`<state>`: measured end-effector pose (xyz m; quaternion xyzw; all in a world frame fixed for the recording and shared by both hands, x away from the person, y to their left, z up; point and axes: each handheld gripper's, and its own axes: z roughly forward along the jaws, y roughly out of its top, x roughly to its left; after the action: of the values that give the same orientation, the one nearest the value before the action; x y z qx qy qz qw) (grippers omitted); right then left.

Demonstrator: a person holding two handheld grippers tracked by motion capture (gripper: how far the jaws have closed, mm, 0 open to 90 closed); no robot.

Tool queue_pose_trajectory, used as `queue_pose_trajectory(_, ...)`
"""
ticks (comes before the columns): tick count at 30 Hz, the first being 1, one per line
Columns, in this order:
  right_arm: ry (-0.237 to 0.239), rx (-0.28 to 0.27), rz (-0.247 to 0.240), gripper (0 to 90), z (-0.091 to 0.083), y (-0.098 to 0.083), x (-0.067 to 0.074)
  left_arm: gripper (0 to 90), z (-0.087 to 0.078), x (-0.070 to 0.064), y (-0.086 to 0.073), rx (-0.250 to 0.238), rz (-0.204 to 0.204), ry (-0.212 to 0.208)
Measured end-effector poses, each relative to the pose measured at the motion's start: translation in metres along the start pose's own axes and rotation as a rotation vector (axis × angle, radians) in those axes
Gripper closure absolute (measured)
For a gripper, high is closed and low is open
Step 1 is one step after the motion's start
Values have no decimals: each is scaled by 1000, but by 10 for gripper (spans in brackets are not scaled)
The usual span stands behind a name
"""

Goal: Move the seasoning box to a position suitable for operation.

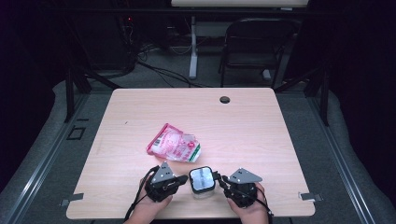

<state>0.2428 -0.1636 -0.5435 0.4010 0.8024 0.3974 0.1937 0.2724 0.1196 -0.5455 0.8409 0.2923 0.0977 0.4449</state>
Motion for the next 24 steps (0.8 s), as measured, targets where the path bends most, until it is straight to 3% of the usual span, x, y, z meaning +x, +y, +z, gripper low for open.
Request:
queue_pose_trajectory(4,16,-24,43,719,-10,-2,-4,881,-5,5,0,-21,-23,3)
queue_pose_trajectory(9,0,-75,89,703,-22,5,-11,866,-10,7,3,-40,-38,10)
queue_pose_trajectory(14,-13,-96,66,701,-23,12,-12,860,-14,8,6,-47,-39,14)
queue_pose_trajectory(16,-19,-122,57,677,-27,24,-14,846,-16,6,10,-51,-20,22)
queue_pose_trajectory(19,-19,-127,51,676,-29,34,-15,833,-17,4,14,-52,-26,11)
queue_pose_trajectory(20,-21,-125,52,691,-29,43,-16,821,-16,4,15,-49,-25,7)
queue_pose_trajectory(24,-19,-95,49,709,-25,52,-14,795,-14,2,18,-38,-23,-11)
